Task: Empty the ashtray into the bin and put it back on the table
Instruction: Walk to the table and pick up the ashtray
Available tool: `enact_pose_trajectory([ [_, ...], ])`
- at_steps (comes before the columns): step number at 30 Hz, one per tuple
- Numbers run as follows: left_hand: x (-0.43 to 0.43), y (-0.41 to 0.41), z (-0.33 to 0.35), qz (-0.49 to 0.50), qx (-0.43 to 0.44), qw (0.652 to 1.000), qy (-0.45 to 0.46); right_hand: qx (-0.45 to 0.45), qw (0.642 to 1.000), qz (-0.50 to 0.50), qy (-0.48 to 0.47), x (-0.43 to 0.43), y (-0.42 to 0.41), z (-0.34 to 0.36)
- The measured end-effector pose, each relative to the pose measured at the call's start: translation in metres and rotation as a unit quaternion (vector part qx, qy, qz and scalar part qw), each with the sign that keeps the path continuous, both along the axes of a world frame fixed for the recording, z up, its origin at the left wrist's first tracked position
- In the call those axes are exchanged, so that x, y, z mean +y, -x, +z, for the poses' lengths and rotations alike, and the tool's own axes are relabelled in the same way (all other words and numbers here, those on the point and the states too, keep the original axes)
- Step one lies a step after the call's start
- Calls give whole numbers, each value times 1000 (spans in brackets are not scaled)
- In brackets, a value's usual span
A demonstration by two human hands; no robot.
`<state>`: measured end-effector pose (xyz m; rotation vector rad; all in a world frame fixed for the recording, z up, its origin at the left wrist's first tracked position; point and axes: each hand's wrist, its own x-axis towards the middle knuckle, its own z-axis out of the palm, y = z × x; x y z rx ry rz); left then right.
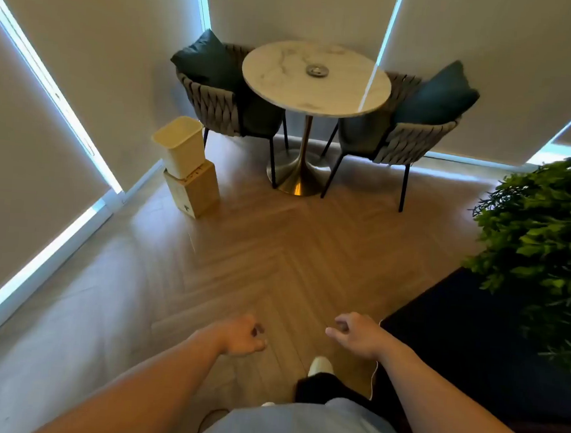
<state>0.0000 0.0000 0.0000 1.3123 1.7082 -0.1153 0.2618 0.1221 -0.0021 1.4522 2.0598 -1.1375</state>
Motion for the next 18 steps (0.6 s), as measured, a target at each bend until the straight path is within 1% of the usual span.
enact_pose_trajectory([
  [5,-2,4,-15,6,-13,999,43,-28,999,12,22,7,3,-17],
  [8,12,13,-20,19,-13,998,55,-27,999,13,35,21,12,-25],
  [12,43,27,-26,36,-13,997,60,-13,998,5,60,50,23,-34],
  [18,115,39,-33,50,-21,996,69,-13,996,5,93,119,38,-44],
])
